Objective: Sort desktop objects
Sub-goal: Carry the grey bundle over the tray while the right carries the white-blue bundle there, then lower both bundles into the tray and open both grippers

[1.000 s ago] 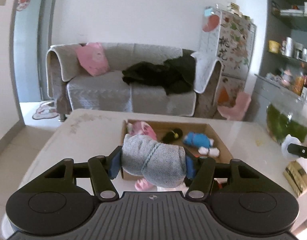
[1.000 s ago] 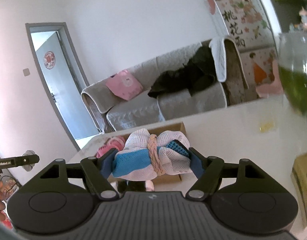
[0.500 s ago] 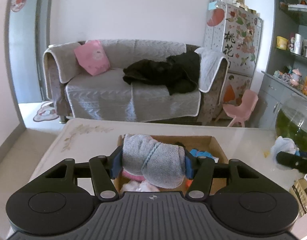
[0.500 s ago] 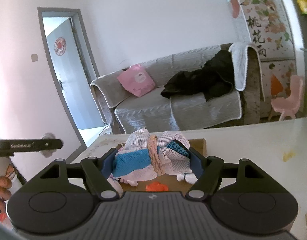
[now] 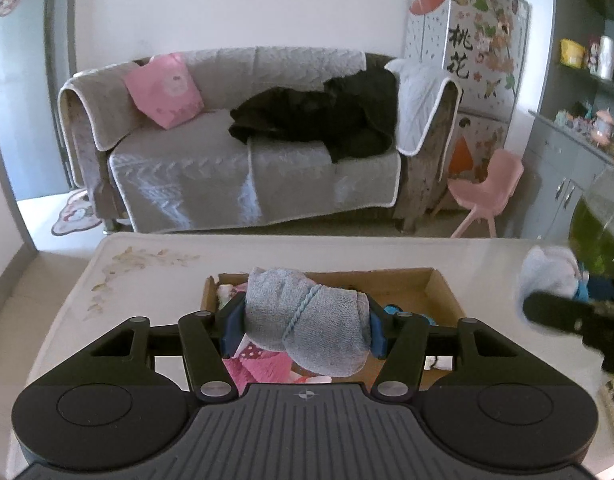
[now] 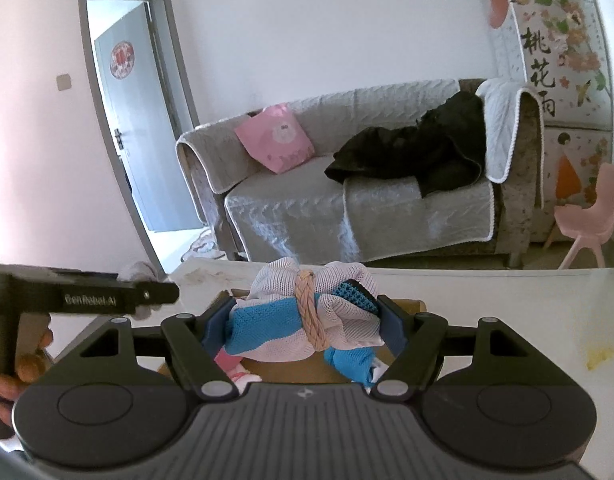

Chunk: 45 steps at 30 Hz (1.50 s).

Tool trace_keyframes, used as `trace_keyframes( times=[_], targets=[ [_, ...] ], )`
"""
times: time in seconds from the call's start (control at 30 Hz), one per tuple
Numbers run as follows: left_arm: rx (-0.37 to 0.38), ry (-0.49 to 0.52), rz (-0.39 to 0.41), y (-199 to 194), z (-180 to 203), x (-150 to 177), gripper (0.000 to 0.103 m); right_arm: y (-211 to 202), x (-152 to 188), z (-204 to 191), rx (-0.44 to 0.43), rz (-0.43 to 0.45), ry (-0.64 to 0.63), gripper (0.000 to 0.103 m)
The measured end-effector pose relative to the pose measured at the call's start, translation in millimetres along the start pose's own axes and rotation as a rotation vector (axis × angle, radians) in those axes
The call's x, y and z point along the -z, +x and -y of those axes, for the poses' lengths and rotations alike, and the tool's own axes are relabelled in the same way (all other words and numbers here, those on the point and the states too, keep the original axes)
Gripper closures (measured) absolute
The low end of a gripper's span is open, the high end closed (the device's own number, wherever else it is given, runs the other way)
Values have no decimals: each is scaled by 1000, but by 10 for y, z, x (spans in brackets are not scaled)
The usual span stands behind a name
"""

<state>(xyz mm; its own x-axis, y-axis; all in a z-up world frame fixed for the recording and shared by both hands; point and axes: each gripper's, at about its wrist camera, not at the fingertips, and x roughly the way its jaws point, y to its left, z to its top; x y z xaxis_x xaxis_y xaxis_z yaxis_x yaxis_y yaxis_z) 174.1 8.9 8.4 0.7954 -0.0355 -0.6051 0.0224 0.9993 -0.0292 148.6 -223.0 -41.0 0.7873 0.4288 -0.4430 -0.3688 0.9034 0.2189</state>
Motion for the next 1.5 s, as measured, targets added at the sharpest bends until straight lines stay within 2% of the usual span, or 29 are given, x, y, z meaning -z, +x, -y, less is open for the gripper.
trace_keyframes(
  times=[0.3, 0.83, 1.03, 1.2, 1.5],
  targets=[
    [7, 37, -46, 456, -30, 119, 39, 229, 28, 68, 0, -52, 4, 32],
    [34, 86, -136, 1185, 47, 194, 39, 839, 30, 271, 50, -185, 2, 32],
    [55, 135, -167, 1391, 142, 307, 39, 1029, 78, 359, 67, -222, -4, 32],
    [56, 134, -191, 1532, 175, 369, 39, 1207, 139, 428, 87, -263, -12, 32],
    [53, 149, -187, 1611, 206, 388, 38, 1305, 139, 467, 92, -275, -11, 31]
  ],
)
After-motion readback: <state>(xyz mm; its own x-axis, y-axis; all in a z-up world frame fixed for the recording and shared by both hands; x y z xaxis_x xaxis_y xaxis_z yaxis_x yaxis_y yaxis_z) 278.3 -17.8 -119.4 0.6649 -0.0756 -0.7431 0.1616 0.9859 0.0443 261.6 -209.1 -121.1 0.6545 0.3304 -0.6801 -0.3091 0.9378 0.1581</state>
